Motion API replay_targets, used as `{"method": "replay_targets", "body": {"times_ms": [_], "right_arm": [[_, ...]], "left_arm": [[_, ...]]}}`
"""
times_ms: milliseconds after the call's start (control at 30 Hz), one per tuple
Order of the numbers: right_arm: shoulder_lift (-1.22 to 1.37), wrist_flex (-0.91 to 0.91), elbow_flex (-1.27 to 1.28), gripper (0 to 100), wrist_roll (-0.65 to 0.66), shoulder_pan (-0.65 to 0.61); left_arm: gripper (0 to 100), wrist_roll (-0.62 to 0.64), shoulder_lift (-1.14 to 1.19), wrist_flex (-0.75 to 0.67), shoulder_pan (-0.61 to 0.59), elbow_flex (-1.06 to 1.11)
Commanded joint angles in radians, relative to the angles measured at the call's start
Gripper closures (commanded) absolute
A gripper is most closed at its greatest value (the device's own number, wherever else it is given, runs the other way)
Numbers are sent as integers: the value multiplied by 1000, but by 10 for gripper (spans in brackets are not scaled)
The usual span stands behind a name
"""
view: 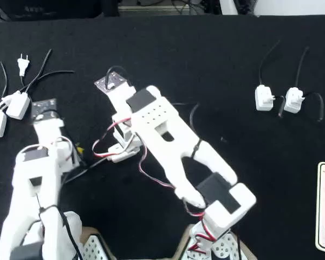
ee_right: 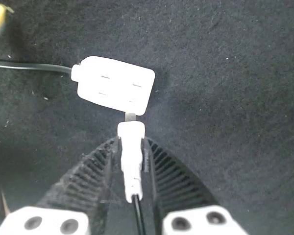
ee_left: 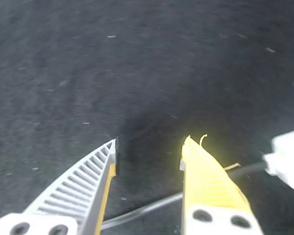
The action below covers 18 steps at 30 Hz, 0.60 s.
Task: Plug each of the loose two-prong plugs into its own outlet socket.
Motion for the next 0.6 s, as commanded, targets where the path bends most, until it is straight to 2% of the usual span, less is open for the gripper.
{"method": "replay_targets", "body": {"times_ms": [0, 200, 567], "right_arm": [[48, 89, -170, 988, 3, 17], [200, 163, -329, 988, -54, 17], [260, 129, -371, 988, -57, 18]], "left_arm": [[784, 8, -74, -15, 27, 4], [784, 8, -77, -14, 27, 7], [784, 8, -89, 32, 35, 7]]}}
